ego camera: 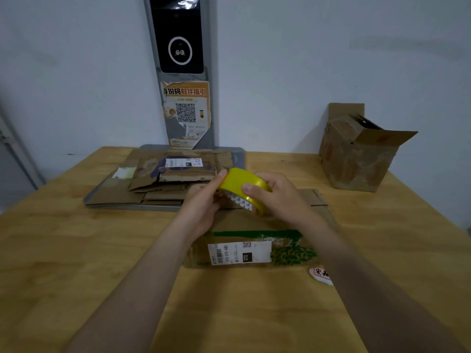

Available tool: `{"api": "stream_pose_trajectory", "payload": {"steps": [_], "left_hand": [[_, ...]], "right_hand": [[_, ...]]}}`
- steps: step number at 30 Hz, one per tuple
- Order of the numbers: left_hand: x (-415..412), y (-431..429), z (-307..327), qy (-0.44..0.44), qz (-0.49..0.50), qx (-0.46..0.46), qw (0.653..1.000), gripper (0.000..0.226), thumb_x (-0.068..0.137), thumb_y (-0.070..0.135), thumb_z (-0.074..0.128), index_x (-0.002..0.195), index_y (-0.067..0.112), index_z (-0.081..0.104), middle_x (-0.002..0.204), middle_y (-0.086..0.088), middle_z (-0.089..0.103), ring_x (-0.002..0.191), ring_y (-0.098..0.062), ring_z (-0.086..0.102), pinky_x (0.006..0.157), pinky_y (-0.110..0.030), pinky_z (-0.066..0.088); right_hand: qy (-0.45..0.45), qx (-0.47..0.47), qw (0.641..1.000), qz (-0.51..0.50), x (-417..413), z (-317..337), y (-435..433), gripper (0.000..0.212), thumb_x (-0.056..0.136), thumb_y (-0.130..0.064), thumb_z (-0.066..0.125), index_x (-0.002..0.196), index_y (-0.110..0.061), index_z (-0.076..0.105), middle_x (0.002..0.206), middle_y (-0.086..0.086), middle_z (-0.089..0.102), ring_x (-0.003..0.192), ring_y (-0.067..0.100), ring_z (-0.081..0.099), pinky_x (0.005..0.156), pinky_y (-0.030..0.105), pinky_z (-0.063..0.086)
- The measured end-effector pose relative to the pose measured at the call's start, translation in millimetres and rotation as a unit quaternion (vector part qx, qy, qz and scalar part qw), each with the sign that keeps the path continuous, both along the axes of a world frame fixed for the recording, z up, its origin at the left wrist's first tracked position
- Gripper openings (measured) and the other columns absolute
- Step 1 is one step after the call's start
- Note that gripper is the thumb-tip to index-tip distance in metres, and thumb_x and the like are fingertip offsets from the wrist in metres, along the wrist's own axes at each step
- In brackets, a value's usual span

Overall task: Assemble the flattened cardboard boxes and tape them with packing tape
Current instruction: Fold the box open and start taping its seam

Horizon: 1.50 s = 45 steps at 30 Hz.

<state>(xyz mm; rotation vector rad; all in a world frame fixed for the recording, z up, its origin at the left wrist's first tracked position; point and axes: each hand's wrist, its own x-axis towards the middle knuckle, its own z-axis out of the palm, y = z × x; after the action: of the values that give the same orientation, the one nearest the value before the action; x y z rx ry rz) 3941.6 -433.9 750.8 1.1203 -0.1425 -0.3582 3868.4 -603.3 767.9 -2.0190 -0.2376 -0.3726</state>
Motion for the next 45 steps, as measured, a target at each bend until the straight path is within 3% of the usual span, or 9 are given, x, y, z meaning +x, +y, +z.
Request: {"api": "stream_pose_trajectory", "payload": {"steps": [3,6,11,16,20,24,28,33,45], "left_hand": [[3.6,-3.3,-2.1,0.0,0.013,0.047,0.999,0.037,0.095,0.028,0.071,0.11,-0.006,0.07,0.104,-0.017,0.078,0.1,-0.025,0.076,0.07,-0.026,0.06],[6.0,-8.2,-0.7,0.0,0.022,0.072,0.997,0.036,0.096,0.026,0.071,0.112,-0.006,0.07,0.106,-0.019,0.077,0.098,-0.026,0.076,0.074,-0.03,0.063],[7.9,-10.2,-1.2,0.015,0.045,0.088,0.995,0.019,0.095,0.015,0.073,0.105,0.0,0.075,0.102,-0.017,0.078,0.09,-0.024,0.077,0.07,-0.03,0.063],[7.6,-12.4,-4.3,0.024,0.071,0.099,0.992,0.007,0.099,0.007,0.065,0.102,0.001,0.067,0.083,-0.013,0.074,0.06,-0.015,0.073,0.055,-0.027,0.059],[3.8,-9.9,-4.6,0.009,0.047,0.093,0.995,0.011,0.098,0.017,0.07,0.1,0.007,0.069,0.076,-0.007,0.075,0.061,-0.014,0.072,0.057,-0.026,0.058],[-0.8,-6.3,-4.2,0.001,0.041,0.068,0.997,0.034,0.088,0.002,0.077,0.118,0.003,0.061,0.1,-0.019,0.075,0.07,-0.018,0.074,0.062,-0.026,0.06],[-1.8,-8.4,-5.8,0.0,0.072,0.063,0.995,0.037,0.089,-0.004,0.074,0.122,0.001,0.059,0.091,-0.018,0.072,0.059,-0.014,0.068,0.061,-0.028,0.06],[2.6,-4.5,-9.0,-0.035,0.092,0.1,0.99,0.027,0.09,0.0,0.074,0.114,0.005,0.063,0.074,-0.006,0.076,0.059,-0.01,0.069,0.056,-0.022,0.056],[15.9,40.5,-6.4,-0.047,0.137,0.108,0.984,0.01,0.093,0.004,0.072,0.1,0.006,0.066,0.076,-0.005,0.071,0.059,-0.01,0.066,0.063,-0.024,0.058]], "right_hand": [[-0.004,0.09,0.996,-0.007,3.2,-8.2,-3.8,0.044,0.085,-0.056,0.065,0.091,-0.013,0.071,0.068,0.004,0.071,0.054,0.013,0.067,0.05,0.021,0.052],[-0.001,0.127,0.992,-0.023,4.3,-11.5,-7.8,0.034,0.079,-0.061,0.067,0.085,-0.028,0.074,0.07,0.001,0.072,0.056,0.012,0.066,0.052,0.022,0.053],[0.035,-0.023,0.997,-0.071,-3.7,-17.8,-15.0,0.061,0.058,-0.064,0.084,0.104,-0.043,0.05,0.099,-0.015,0.062,0.085,-0.009,0.061,0.063,0.011,0.047],[-0.004,-0.044,0.982,-0.183,-6.6,-31.1,-20.5,0.028,0.096,-0.028,0.067,0.109,-0.031,0.042,0.09,-0.005,0.059,0.077,0.003,0.059,0.053,0.012,0.043],[-0.016,-0.056,0.98,-0.192,-7.6,-33.2,-20.4,0.016,0.102,-0.019,0.056,0.108,-0.028,0.044,0.089,-0.003,0.058,0.078,0.001,0.057,0.054,0.015,0.041],[-0.046,-0.033,0.978,-0.2,-6.5,-31.8,-16.2,0.022,0.101,-0.013,0.059,0.115,-0.028,0.049,0.095,-0.01,0.059,0.086,-0.011,0.055,0.063,0.008,0.043],[-0.007,0.008,0.976,-0.216,-3.8,-30.2,-13.5,0.028,0.095,-0.016,0.07,0.115,-0.028,0.056,0.099,-0.007,0.064,0.087,0.003,0.06,0.066,0.016,0.047],[-0.026,-0.05,0.97,-0.235,-1.6,-28.9,-9.0,0.026,0.1,-0.011,0.057,0.12,-0.027,0.056,0.1,-0.003,0.065,0.09,0.014,0.06,0.071,0.032,0.049],[-0.024,-0.112,0.948,-0.297,-1.7,-28.4,3.0,0.021,0.102,-0.02,0.055,0.12,-0.029,0.053,0.099,-0.002,0.066,0.087,0.022,0.061,0.075,0.047,0.056]]}}
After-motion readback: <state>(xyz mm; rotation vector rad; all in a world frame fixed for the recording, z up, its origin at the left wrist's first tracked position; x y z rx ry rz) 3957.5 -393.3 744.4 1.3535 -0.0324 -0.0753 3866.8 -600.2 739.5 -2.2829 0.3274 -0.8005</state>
